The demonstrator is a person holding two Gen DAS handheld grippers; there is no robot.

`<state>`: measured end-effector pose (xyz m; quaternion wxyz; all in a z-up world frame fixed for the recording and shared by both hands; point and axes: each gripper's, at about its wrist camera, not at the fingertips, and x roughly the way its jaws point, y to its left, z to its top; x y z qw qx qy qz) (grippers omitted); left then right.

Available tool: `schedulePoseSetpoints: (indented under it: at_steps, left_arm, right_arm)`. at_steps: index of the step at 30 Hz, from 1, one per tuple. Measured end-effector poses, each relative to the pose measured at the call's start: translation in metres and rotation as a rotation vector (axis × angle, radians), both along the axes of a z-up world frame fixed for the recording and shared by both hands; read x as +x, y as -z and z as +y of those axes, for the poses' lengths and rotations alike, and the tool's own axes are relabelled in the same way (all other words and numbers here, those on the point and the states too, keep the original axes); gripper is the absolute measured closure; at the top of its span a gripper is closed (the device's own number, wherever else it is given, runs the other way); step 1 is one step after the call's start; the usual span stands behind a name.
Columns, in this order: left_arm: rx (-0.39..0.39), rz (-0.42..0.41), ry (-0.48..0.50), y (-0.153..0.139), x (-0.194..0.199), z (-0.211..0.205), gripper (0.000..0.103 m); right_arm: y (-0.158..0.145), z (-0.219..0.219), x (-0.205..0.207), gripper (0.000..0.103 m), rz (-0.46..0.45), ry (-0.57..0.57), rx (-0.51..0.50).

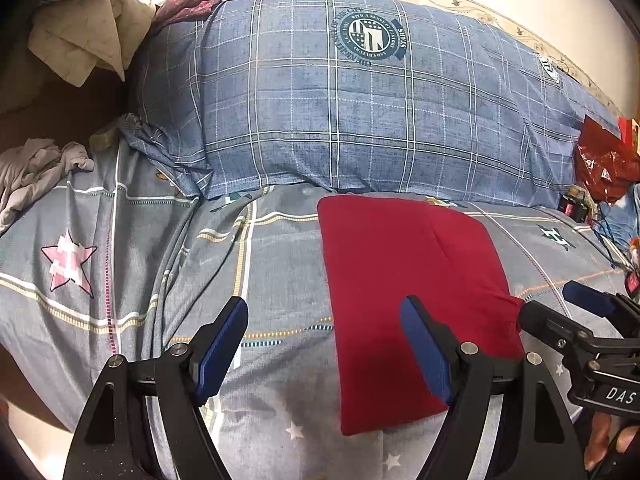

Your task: Fold small clothes

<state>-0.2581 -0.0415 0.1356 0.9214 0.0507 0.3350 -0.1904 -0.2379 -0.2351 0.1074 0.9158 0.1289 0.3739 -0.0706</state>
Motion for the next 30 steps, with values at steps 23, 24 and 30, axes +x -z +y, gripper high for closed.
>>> schedulePoseSetpoints:
  at_steps: [23,24,30]
  left_arm:
    - [0.000,0.004,0.005,0.0054,0.0025,-0.0002,0.025]
    - [-0.002,0.002,0.003,0.0049,0.0017,-0.0001,0.025]
    - [0.003,-0.001,-0.001,0.0063,0.0016,0.0004,0.025]
  right_arm:
    - [0.0072,0.0054,0.0034,0.010,0.022,0.003,0.016]
    - [0.0078,0.0057,0.0037,0.010,0.025,0.003,0.016]
    - [0.0104,0.0071,0.0032,0.010,0.033,0.007,0.021]
